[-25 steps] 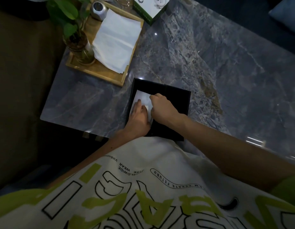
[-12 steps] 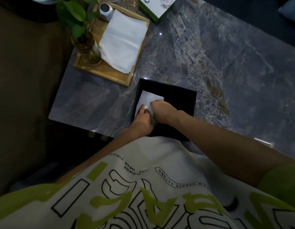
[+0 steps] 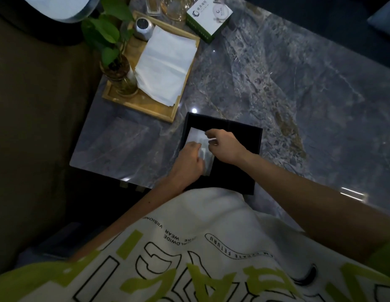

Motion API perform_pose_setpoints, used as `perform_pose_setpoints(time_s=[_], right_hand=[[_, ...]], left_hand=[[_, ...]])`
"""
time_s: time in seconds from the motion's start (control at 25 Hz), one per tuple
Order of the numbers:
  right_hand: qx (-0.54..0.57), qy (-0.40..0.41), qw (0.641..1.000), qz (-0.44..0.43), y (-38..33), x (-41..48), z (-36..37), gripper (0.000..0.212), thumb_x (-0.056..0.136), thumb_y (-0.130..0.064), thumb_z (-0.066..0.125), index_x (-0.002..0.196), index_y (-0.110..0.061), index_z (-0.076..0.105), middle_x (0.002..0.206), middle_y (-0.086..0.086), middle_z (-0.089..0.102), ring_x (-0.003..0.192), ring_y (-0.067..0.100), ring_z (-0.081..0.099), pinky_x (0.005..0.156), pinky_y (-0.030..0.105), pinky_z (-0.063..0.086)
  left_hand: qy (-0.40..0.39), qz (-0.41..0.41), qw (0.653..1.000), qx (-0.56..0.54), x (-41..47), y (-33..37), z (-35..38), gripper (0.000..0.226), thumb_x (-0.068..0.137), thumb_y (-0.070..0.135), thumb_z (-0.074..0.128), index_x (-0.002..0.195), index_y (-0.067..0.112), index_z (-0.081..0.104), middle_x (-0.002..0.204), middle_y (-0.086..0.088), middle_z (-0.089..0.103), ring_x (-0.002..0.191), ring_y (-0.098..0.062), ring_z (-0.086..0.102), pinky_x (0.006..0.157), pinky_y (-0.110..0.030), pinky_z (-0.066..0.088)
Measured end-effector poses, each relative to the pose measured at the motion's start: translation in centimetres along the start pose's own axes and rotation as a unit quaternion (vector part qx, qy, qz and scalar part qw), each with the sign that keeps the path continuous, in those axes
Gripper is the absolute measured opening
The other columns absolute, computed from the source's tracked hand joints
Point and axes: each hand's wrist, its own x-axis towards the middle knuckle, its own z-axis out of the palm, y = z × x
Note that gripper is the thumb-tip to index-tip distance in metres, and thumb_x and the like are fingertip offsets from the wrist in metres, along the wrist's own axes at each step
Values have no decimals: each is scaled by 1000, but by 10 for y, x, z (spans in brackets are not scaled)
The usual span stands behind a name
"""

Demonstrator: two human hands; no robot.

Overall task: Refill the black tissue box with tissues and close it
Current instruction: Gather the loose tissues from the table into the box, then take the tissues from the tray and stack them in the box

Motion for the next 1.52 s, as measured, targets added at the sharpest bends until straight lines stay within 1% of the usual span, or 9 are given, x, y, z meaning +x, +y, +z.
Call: perform_pose_setpoints(time_s=[0.16,0.36,0.6,0.8,0.96,1.08,1.2,1.4,1.52], right_hand=[[113,77,991,-8,-2,7,-22,42,89,-2,51,130,-6,56,126,12,63,115,23,63,100,33,49],[142,138,980,-10,-29,37,-39,37,88,-4,57,124,-5,61,116,11,68,104,20,65,96,31,50],[229,125,965,17,-57,83,-45,34,90,-5,58,122,2,53,89,7,59,80,17,55,71,28,46],[219,130,964,74,-76,121,-52,44,87,-17,63,126,1,52,97,9,66,94,26,63,86,41,54],[220,140,963,71,-84,148,-54,40,90,-21,64,121,1,53,94,2,52,85,17,52,65,28,42],[236,147,957,87,-89,163,-56,10,89,-19,64,88,-14,56,83,-3,55,73,11,53,57,15,41],[248,154,954,72,-87,173,-52,14,89,-15,65,78,-20,57,79,-9,60,69,4,55,43,3,34],[250,172,951,61,-82,183,-48,14,87,-16,66,97,-18,57,90,-10,61,84,9,57,54,2,35],[270,163,945,88,-78,188,-45,33,88,-20,67,117,-11,53,107,-2,60,95,13,57,74,21,46]], left_hand=[[132,17,986,-102,12,3,-33,40,86,0,51,125,7,59,120,-10,66,108,-20,63,90,-22,46],[200,10,971,-134,57,8,-81,32,85,4,54,117,8,62,109,-8,68,87,-16,63,71,-9,40],[146,-28,988,-30,123,15,-126,54,89,18,55,140,7,38,139,-14,48,125,-29,50,98,-36,42],[140,-72,986,49,164,17,-142,69,88,21,56,147,8,23,151,-16,26,134,-35,36,105,-42,37],[162,-134,975,68,191,7,-152,73,89,25,55,149,10,18,157,-14,14,142,-35,22,113,-44,31],[171,-186,967,27,208,5,-159,77,88,25,57,150,14,14,159,-12,12,144,-34,18,115,-49,28],[188,-216,958,-6,217,2,-163,76,86,22,58,150,17,16,158,-12,10,142,-37,18,113,-51,30],[231,-230,945,-17,225,0,-168,77,84,23,63,147,14,22,156,-14,17,140,-39,23,113,-48,31],[213,-241,945,-48,230,-4,-174,77,78,23,68,142,8,28,148,-15,34,136,-37,34,111,-48,34]])
